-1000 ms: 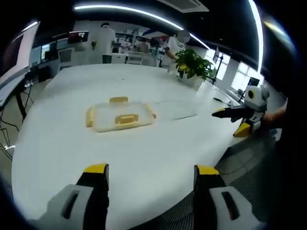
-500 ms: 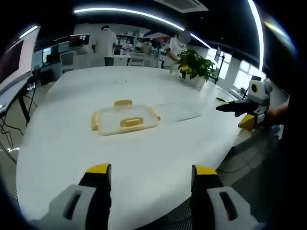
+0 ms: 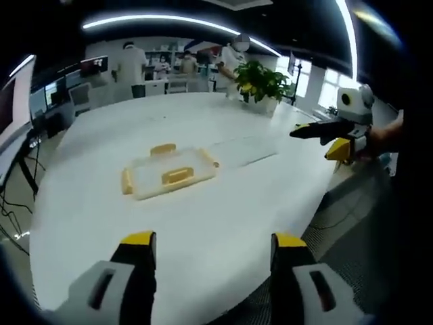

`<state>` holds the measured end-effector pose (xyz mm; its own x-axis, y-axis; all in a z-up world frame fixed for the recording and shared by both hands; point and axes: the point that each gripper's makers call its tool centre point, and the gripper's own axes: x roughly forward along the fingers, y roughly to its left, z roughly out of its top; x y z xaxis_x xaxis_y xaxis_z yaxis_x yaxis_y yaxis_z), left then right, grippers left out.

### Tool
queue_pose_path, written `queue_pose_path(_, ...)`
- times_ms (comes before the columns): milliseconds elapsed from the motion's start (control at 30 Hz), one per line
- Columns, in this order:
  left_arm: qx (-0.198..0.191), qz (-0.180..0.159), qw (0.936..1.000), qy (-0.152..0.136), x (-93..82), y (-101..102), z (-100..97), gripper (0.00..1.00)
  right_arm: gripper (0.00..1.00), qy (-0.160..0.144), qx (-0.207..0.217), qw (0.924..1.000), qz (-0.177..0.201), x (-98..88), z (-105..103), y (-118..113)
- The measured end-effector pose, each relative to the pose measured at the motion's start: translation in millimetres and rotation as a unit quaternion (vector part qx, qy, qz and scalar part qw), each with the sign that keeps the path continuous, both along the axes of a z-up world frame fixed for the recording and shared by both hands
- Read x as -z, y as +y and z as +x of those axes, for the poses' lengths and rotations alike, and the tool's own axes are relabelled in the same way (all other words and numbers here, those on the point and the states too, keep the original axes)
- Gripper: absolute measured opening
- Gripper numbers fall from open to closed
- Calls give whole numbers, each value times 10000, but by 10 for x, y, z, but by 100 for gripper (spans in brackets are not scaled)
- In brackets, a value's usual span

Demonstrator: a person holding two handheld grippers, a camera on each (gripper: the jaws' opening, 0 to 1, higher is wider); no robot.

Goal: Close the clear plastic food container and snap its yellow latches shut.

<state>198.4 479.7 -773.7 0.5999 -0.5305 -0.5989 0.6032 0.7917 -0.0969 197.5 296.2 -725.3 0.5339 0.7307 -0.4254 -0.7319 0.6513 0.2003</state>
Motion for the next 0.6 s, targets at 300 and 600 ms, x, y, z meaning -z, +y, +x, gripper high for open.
queue_pose_path(300,168,-187,9996,137,39,34,148,77,70,-47,-16,9998,-203,34,48,96)
queue_pose_path(600,717,-157,9972,139,-28,56,266,77,70,-105,138,9989,-434,36,115,180)
